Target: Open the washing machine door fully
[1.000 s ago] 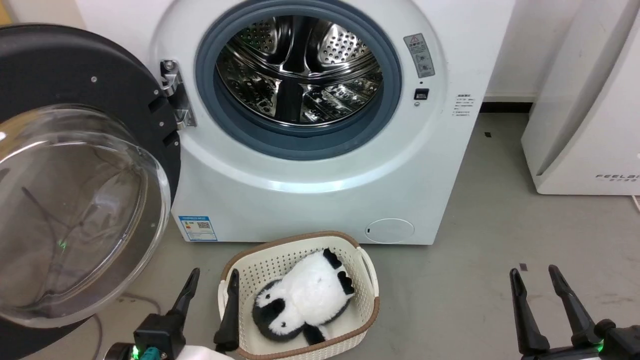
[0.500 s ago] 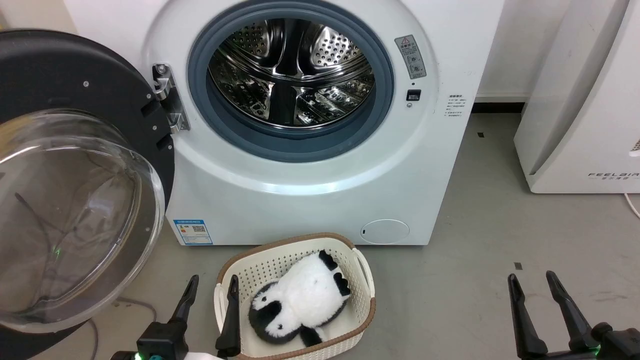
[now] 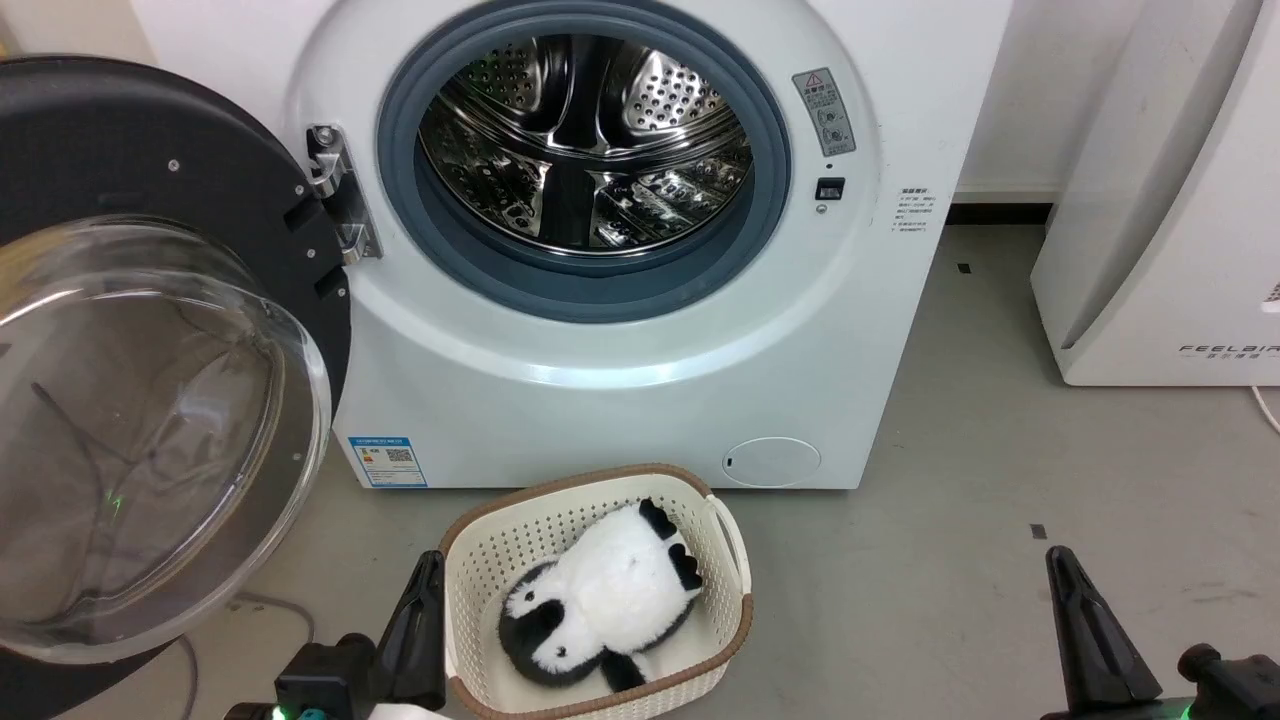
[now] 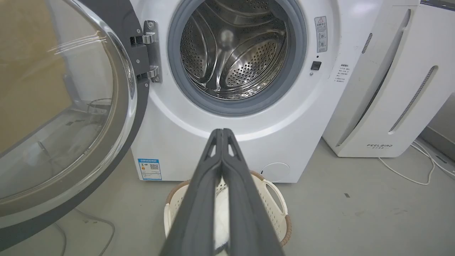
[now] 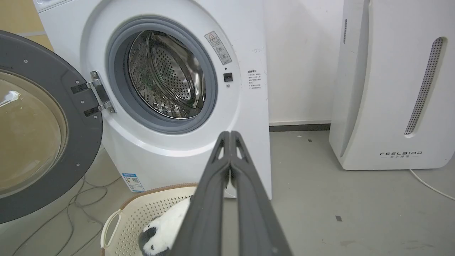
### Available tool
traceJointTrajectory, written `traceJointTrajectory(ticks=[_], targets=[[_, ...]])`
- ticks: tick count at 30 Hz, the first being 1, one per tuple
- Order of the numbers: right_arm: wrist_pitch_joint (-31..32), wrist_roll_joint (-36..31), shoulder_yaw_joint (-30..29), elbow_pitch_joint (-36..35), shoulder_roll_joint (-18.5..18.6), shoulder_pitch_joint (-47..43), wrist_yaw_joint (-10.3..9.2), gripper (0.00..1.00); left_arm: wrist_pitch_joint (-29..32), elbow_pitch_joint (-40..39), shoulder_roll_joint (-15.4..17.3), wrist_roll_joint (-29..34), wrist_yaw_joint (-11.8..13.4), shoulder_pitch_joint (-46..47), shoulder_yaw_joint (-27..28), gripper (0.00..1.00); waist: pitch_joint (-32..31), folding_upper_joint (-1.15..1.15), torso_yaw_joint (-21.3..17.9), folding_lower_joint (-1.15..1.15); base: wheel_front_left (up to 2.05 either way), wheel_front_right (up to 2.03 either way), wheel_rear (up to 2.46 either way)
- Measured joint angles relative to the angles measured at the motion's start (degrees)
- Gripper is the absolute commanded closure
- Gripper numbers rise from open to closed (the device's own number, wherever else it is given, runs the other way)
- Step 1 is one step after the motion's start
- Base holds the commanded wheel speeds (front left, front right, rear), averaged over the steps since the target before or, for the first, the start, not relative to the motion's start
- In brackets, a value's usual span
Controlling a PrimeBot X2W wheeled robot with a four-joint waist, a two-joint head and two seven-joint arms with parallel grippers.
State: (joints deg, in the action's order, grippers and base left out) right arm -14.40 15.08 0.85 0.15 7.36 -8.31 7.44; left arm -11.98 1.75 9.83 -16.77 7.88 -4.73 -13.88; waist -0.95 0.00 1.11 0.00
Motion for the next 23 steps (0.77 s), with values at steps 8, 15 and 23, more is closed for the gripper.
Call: traceJointTrajectory(ticks=[8, 15, 23], targets=[[0.88, -0.82, -0.04, 0.0, -0.1, 0.13, 0.0, 1.0, 0.88, -0.02, -0.33, 0.99, -0.51, 0.03, 0.84, 1.0, 0.07, 0.0, -0.08, 0.0, 0.0, 0.0, 0.0], [1.72, -1.78, -0.09, -0.01, -0.25, 0.64, 0.0, 1.0, 1.45, -0.08, -0.65, 2.02, -0.99, 0.09, 1.71, 1.0, 0.12, 0.0, -0.14, 0.0, 0.0, 0.0, 0.0], [2.63, -2.68, -0.13, -0.01, -0.49, 0.66, 0.0, 1.0, 2.31, -0.15, -1.44, 3.08, -1.51, 0.2, 2.46, 1.0, 0.18, 0.0, -0.21, 0.0, 0.0, 0.0, 0.0]])
